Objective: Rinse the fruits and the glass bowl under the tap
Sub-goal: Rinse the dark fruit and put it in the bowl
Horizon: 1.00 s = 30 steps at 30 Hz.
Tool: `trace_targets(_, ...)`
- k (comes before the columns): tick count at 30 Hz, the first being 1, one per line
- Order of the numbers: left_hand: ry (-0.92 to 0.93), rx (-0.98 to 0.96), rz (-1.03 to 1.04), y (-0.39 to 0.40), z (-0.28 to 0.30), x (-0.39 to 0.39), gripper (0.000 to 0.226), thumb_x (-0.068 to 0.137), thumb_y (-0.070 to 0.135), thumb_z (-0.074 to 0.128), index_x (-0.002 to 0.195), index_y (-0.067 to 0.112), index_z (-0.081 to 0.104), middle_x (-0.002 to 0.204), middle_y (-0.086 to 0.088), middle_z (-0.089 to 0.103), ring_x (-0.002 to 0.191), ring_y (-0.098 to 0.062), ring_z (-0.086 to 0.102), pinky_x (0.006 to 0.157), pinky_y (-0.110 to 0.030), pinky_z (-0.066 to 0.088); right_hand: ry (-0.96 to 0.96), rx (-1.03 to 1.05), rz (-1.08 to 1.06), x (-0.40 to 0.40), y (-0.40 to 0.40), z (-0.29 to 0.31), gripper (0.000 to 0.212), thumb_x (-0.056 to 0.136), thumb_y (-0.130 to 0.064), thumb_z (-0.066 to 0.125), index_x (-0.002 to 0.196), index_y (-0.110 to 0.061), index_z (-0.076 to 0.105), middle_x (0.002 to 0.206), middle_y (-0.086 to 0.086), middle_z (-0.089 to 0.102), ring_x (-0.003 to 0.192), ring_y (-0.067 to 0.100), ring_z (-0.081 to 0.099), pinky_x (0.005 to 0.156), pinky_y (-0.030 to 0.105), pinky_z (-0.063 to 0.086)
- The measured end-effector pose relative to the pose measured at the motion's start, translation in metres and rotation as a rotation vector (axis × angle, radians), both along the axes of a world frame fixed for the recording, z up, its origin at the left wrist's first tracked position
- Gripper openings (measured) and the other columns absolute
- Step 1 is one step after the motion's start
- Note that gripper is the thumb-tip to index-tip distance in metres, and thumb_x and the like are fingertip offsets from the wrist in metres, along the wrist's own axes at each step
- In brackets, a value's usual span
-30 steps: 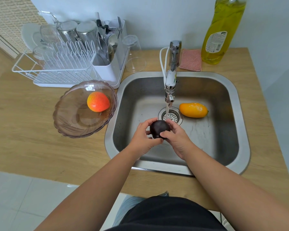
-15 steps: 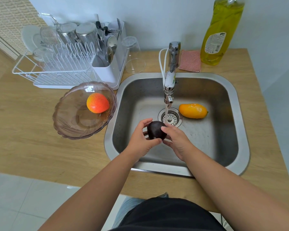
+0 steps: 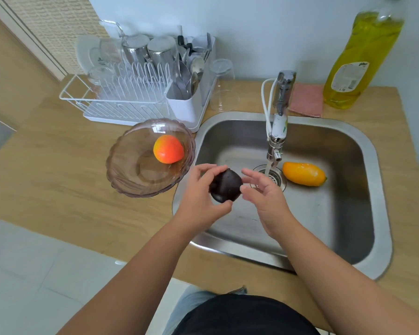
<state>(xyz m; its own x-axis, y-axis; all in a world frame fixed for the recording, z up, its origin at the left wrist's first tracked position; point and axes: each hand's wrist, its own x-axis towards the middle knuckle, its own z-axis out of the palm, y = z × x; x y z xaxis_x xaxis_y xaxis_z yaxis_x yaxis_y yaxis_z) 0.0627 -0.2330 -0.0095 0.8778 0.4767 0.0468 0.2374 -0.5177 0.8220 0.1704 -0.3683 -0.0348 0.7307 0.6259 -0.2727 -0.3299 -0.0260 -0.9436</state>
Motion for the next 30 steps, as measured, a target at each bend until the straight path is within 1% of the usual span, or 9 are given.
trace_targets(6, -0.055, 0.062, 0.118, 0.048, 0.031, -0.024, 0.089, 0.069, 0.026, 0.084, 0.146, 0.037, 0.043, 0.132, 0.007, 0.049, 0.124, -0.007, 0.053, 0.102, -0.030, 0.050, -0.234, 0.007, 0.237, -0.003, 0.052, 0.037, 0.039, 0.088, -0.005, 0.066, 0.115, -0.033, 0.062, 0.111, -0.008, 0.067, 0.094, 0.010, 0.066, 0.087, 0.021, 0.052)
trace_targets(8, -0.083, 0.005, 0.149, 0.066, 0.036, -0.034, 0.088, 0.068, 0.026, 0.087, 0.144, 0.040, 0.043, 0.134, 0.009, 0.053, 0.125, -0.008, 0.055, 0.099, -0.032, 0.053, -0.312, -0.032, 0.276, -0.006, 0.073, 0.040, 0.039, 0.086, -0.012, 0.070, 0.116, -0.034, 0.061, 0.110, -0.011, 0.067, 0.098, 0.003, 0.064, 0.091, 0.019, 0.049)
trace_targets(10, -0.080, -0.010, 0.184, 0.081, 0.039, -0.043, 0.085, 0.069, 0.017, 0.091, 0.138, 0.038, 0.047, 0.134, 0.010, 0.055, 0.123, -0.007, 0.057, 0.095, -0.024, 0.054, -0.416, -0.098, 0.309, -0.008, 0.091, 0.038, 0.039, 0.084, -0.022, 0.073, 0.114, -0.042, 0.060, 0.106, -0.020, 0.066, 0.102, -0.008, 0.058, 0.093, 0.017, 0.043)
trace_targets(13, -0.061, -0.039, 0.213, 0.103, 0.040, -0.051, 0.081, 0.069, 0.008, 0.091, 0.134, 0.033, 0.051, 0.135, 0.008, 0.057, 0.119, -0.001, 0.057, 0.085, -0.010, 0.051, -0.508, -0.191, 0.339, -0.012, 0.115, 0.035, 0.039, 0.076, -0.043, 0.072, 0.113, -0.049, 0.060, 0.103, -0.020, 0.068, 0.114, 0.004, 0.054, 0.097, 0.026, 0.042)
trace_targets(15, -0.036, 0.004, 0.219, 0.116, 0.036, -0.055, 0.077, 0.068, 0.009, 0.092, 0.133, 0.028, 0.055, 0.131, 0.008, 0.059, 0.116, 0.002, 0.057, 0.088, -0.013, 0.053, -0.597, -0.251, 0.350, -0.014, 0.127, 0.033, 0.040, 0.074, -0.049, 0.070, 0.112, -0.050, 0.059, 0.101, -0.020, 0.067, 0.117, 0.012, 0.050, 0.102, 0.034, 0.040)
trace_targets(17, -0.024, 0.022, 0.232, 0.126, 0.029, -0.060, 0.073, 0.066, 0.011, 0.093, 0.127, 0.031, 0.057, 0.126, 0.009, 0.061, 0.115, 0.001, 0.058, 0.094, -0.024, 0.055, -0.717, -0.359, 0.356, -0.017, 0.135, 0.033, 0.039, 0.078, -0.047, 0.071, 0.116, -0.046, 0.060, 0.106, -0.019, 0.060, 0.120, 0.011, 0.040, 0.105, 0.031, 0.030)
trace_targets(22, -0.007, 0.005, 0.200, 0.141, 0.014, -0.061, 0.068, 0.065, 0.012, 0.094, 0.122, 0.032, 0.063, 0.126, 0.009, 0.054, 0.114, 0.005, 0.058, 0.096, -0.020, 0.053, -0.810, -0.531, 0.345, -0.020, 0.144, 0.029, 0.041, 0.077, -0.056, 0.070, 0.117, -0.048, 0.061, 0.113, -0.005, 0.040, 0.124, 0.011, 0.030, 0.087, 0.018, 0.011)
trace_targets(26, 0.019, -0.027, 0.178, 0.148, 0.006, -0.058, 0.069, 0.066, 0.010, 0.093, 0.128, 0.024, 0.067, 0.127, 0.004, 0.054, 0.113, 0.010, 0.057, 0.095, -0.006, 0.046, -0.861, -0.616, 0.314, -0.020, 0.150, 0.019, 0.041, 0.074, -0.061, 0.068, 0.113, -0.051, 0.061, 0.117, -0.007, 0.049, 0.122, 0.013, 0.034, 0.075, 0.018, 0.010)
trace_targets(30, 0.075, 0.009, 0.157, 0.152, 0.002, -0.055, 0.070, 0.066, 0.013, 0.093, 0.129, 0.025, 0.065, 0.127, 0.003, 0.053, 0.118, -0.003, 0.058, 0.100, -0.013, 0.047, -0.928, -0.634, 0.295, -0.024, 0.153, 0.019, 0.040, 0.075, -0.056, 0.069, 0.113, -0.049, 0.060, 0.111, -0.020, 0.061, 0.113, 0.005, 0.033, 0.078, 0.023, 0.010)
